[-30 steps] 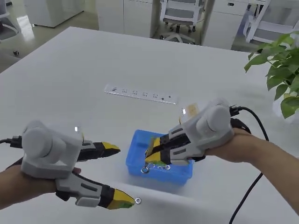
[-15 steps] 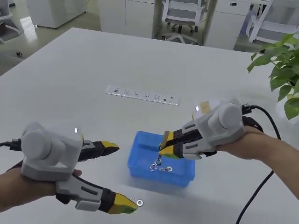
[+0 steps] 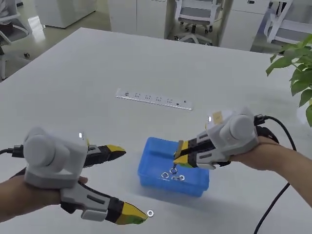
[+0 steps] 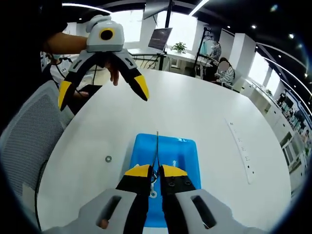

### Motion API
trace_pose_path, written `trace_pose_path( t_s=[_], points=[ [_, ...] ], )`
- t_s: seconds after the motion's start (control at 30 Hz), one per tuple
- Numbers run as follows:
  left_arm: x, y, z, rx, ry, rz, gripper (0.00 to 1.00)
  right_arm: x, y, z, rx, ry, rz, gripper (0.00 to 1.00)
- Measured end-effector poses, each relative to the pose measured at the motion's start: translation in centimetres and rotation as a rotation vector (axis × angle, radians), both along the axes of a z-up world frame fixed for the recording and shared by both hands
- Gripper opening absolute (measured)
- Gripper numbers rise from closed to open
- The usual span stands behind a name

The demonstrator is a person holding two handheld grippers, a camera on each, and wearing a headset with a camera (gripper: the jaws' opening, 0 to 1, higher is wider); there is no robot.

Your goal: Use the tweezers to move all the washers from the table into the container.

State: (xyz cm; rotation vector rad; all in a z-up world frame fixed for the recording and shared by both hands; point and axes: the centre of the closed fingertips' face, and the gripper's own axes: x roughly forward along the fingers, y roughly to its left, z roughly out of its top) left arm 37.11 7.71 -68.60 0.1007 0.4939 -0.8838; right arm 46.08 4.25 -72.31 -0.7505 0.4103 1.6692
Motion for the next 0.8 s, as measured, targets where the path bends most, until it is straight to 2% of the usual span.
trace_pose_path(
  t_s=[0.57,0.8],
  points=[
    [0.7,0.2,-0.2,0.009,-0.009,0.008,0.97,0.2,0.2,-2.3,-0.025,0.013,-0.004,0.08],
    [1.5,0.0,-0.3,0.026,-0.012,-0.006,0.90,0.3,0.3,-2.8,-0.025,0.018,-0.002,0.08]
  ],
)
